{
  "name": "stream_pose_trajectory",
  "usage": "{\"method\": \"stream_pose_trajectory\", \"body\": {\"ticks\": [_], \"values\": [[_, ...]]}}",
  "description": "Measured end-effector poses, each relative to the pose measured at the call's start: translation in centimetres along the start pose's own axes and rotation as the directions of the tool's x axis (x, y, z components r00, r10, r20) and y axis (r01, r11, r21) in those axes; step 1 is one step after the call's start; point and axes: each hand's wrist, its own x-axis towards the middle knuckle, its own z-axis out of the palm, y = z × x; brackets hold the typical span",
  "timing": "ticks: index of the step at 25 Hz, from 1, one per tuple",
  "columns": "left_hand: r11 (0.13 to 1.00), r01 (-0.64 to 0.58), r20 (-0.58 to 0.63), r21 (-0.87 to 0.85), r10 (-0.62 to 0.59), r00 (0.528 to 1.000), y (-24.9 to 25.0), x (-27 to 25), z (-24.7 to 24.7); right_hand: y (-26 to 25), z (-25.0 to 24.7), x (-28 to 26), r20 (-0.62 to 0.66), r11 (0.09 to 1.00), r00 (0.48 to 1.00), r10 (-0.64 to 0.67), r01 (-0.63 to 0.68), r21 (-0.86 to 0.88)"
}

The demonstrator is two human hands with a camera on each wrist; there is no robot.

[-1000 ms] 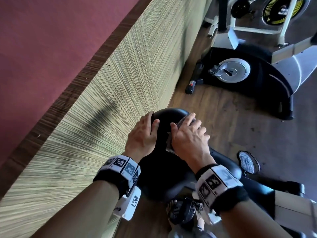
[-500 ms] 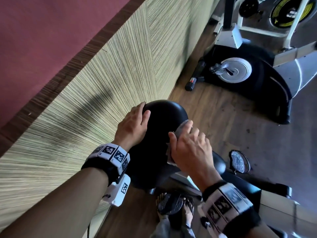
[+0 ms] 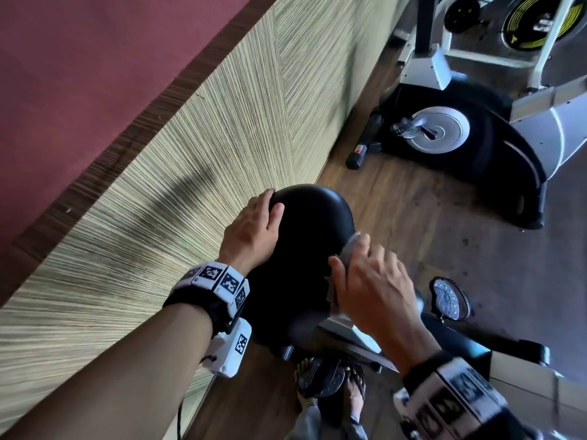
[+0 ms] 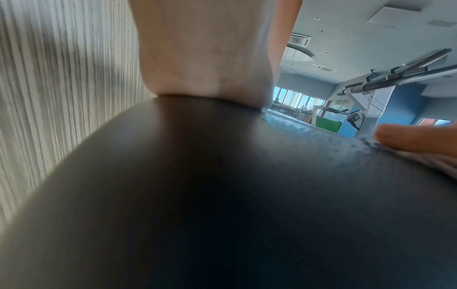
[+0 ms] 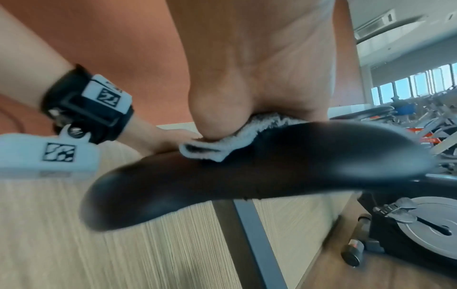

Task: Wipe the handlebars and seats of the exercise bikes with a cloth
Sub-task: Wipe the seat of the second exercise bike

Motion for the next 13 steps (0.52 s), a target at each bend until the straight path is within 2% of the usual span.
{"method": "stream_pose_trajectory", "body": {"ticks": [3, 5, 8, 11, 13], "values": [[1.0, 0.004, 0.0, 0.01, -0.004, 1.0, 0.2, 0.0, 0.0, -1.1, -0.1, 0.6, 0.071, 0.992, 0.99, 0.12, -0.118, -0.032], [1.0, -0.006, 0.0, 0.007, 0.006, 1.0, 0.1, 0.0, 0.0, -3.0, -0.2, 3.4, 0.109, 0.992, 0.987, 0.119, -0.123, 0.031], [1.0, -0.022, 0.011, 0.0, 0.022, 1.0, -0.2, 0.1, -0.1, -2.3, -0.1, 2.7, 0.058, 0.996, 0.998, 0.035, -0.04, 0.082], [1.0, -0.005, 0.016, 0.009, 0.005, 1.0, 0.0, 0.2, -0.1, 1.4, 0.3, -1.7, -0.037, 0.997, 0.999, 0.024, -0.027, -0.066], [1.0, 0.005, 0.006, 0.028, -0.005, 1.0, 0.3, 0.1, 0.1, 1.6, 0.9, -1.8, -0.044, 0.996, 0.998, 0.041, -0.044, -0.076]]}}
